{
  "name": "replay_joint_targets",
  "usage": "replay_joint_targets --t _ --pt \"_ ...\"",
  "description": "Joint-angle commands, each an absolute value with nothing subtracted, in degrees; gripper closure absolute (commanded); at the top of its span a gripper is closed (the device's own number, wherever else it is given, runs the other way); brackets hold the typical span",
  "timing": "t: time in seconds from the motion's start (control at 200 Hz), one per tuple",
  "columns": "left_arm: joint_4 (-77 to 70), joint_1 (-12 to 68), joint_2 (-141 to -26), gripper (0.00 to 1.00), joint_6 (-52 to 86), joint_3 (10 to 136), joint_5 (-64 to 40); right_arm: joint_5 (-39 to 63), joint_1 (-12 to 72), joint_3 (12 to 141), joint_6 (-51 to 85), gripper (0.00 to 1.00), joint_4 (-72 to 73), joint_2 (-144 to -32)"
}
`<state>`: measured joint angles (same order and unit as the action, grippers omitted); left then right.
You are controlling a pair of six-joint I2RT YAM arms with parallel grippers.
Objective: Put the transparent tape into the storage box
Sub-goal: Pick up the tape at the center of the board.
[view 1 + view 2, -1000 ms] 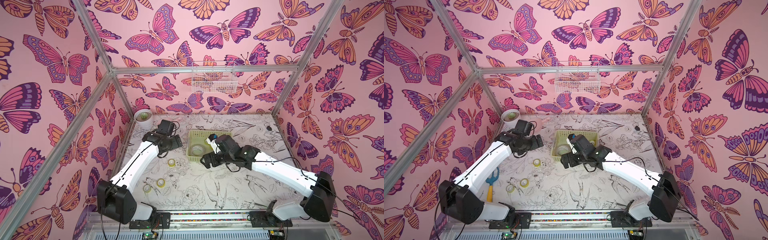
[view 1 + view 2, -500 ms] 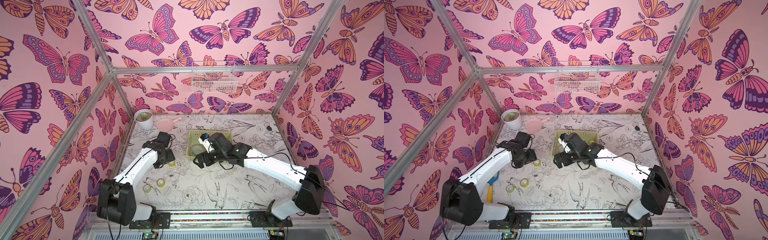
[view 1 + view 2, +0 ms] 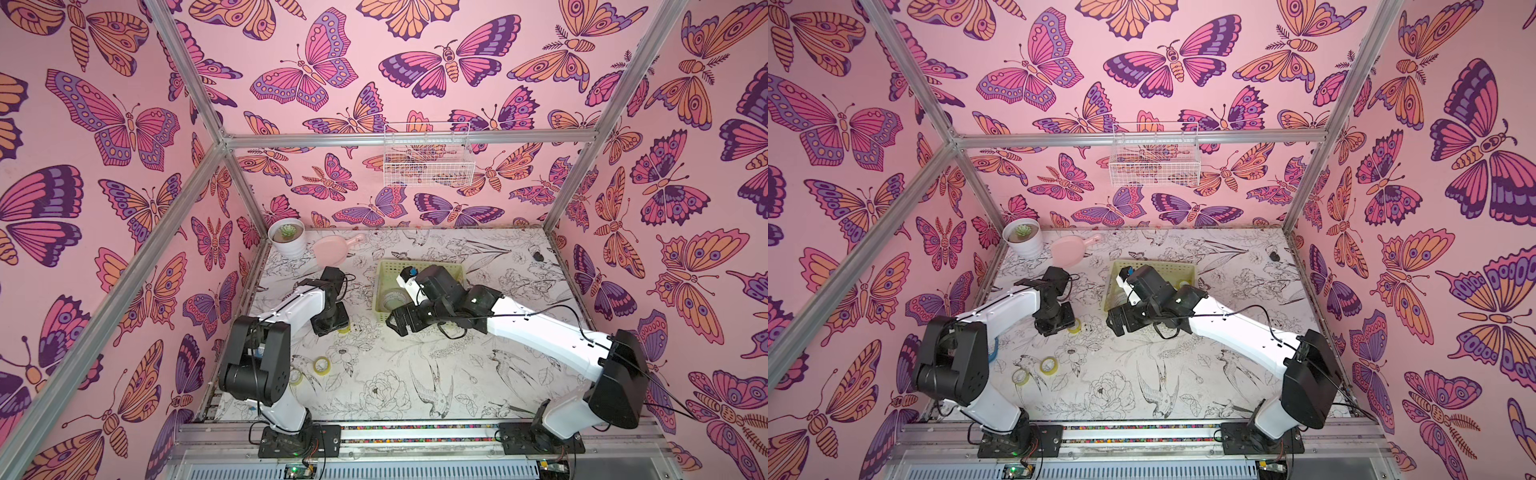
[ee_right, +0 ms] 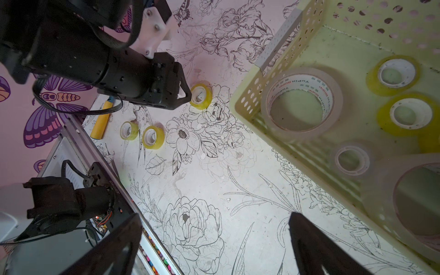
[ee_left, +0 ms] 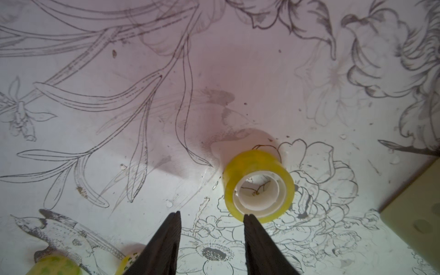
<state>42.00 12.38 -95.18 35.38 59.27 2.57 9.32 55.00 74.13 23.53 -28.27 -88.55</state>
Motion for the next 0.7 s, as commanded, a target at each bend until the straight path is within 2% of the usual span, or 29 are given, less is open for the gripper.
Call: replay_joint_targets --t 0.0,0.245,0.346,0.551,0.601,0.696 --pt "40.38 11.98 -96.71 0.52 34.15 59.50 1.36 7.72 55.46 74.45 22.94 0.01 -29.26 -87.37" --pt "38.77 11.98 -98.81 0.54 34.10 59.65 0.10 7.28 55.46 74.14 23.44 0.01 -29.43 -87.10" --pt "38.28 11.97 -100.08 0.59 34.17 59.60 0.00 7.12 55.46 74.18 23.42 0.01 -29.61 -86.97" --pt "38.08 12.03 -99.93 0.91 34.43 59.05 1.00 6.90 55.46 74.01 23.53 0.01 -30.07 -86.64" --pt "38.06 11.99 -99.03 0.95 34.53 58.83 1.35 6.77 55.46 73.87 23.49 0.01 -30.06 -86.50" --pt "38.87 12.01 -97.62 0.95 34.45 58.93 1.37 6.68 55.46 73.74 23.58 0.01 -30.06 -86.40"
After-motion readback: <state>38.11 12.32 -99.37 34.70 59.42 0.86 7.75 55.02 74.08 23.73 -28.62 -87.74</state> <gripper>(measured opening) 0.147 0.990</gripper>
